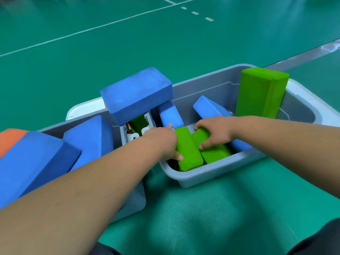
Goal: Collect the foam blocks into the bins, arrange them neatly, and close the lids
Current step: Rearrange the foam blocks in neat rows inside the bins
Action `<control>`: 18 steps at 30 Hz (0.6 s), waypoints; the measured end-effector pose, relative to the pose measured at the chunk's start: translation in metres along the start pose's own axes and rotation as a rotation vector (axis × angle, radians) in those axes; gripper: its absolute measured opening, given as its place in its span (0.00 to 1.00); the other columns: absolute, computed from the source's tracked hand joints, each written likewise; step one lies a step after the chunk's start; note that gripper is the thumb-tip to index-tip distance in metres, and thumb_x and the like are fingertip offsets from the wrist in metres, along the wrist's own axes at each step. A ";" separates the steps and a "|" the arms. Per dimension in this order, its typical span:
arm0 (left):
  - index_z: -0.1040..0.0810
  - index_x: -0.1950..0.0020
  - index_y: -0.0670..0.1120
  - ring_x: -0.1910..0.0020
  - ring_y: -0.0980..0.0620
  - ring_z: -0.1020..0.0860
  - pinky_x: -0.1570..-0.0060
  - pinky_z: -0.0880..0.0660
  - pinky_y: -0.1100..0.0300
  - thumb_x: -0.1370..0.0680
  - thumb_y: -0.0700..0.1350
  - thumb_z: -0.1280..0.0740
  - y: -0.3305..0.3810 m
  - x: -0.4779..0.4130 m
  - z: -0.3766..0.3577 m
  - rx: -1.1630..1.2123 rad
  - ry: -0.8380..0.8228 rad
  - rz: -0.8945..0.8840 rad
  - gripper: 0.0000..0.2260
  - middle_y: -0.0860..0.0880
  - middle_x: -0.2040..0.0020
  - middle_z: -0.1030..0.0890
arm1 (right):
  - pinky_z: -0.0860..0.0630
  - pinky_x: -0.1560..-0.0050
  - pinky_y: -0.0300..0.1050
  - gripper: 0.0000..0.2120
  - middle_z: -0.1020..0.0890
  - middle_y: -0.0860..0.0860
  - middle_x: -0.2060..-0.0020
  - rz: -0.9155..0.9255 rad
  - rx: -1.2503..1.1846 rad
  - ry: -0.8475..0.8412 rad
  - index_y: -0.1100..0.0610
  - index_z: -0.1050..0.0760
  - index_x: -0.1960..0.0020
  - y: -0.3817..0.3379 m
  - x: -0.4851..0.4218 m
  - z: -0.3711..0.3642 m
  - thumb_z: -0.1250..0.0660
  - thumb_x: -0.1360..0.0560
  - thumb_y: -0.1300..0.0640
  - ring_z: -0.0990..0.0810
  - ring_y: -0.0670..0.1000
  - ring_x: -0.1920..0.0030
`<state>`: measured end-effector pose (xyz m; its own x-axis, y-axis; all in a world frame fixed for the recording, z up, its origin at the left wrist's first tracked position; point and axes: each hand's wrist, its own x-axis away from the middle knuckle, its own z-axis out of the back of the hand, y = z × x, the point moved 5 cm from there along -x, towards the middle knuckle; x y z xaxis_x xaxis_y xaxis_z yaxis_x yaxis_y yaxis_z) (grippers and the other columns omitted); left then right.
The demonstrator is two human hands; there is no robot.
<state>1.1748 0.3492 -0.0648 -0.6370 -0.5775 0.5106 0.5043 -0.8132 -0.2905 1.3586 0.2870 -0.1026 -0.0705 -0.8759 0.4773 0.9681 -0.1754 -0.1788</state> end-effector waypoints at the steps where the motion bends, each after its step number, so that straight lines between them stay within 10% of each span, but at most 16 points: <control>1: 0.48 0.15 0.43 0.25 0.41 0.29 0.37 0.23 0.42 0.25 0.71 0.33 0.000 -0.001 0.000 0.008 -0.005 0.000 0.50 0.50 0.14 0.56 | 0.27 0.34 0.57 0.45 0.29 0.47 0.29 -0.033 0.041 0.017 0.39 0.39 0.25 -0.005 0.002 -0.001 0.28 0.36 0.25 0.25 0.59 0.33; 6: 0.41 0.16 0.44 0.27 0.42 0.27 0.39 0.22 0.45 0.25 0.71 0.33 0.001 -0.002 0.001 0.029 -0.014 0.000 0.47 0.50 0.14 0.55 | 0.25 0.48 0.56 0.46 0.32 0.48 0.34 -0.162 0.176 0.070 0.44 0.43 0.28 -0.019 0.011 -0.011 0.28 0.38 0.28 0.20 0.61 0.43; 14: 0.36 0.18 0.45 0.28 0.41 0.26 0.40 0.23 0.44 0.25 0.72 0.33 -0.001 -0.001 -0.001 0.035 0.005 -0.002 0.44 0.50 0.14 0.54 | 0.20 0.45 0.53 0.37 0.44 0.53 0.21 -0.241 -0.084 0.104 0.31 0.42 0.25 0.010 0.023 0.025 0.35 0.31 0.47 0.18 0.60 0.45; 18: 0.32 0.21 0.45 0.29 0.41 0.25 0.41 0.23 0.44 0.24 0.72 0.34 0.000 -0.002 -0.001 0.032 -0.012 0.001 0.42 0.50 0.14 0.53 | 0.22 0.42 0.53 0.33 0.35 0.60 0.28 -0.339 -0.140 0.107 0.39 0.37 0.24 0.020 0.029 0.029 0.41 0.29 0.52 0.21 0.62 0.46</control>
<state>1.1757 0.3502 -0.0668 -0.6294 -0.5772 0.5202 0.5237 -0.8097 -0.2648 1.3824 0.2711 -0.0675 -0.4126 -0.7983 0.4387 0.8441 -0.5162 -0.1455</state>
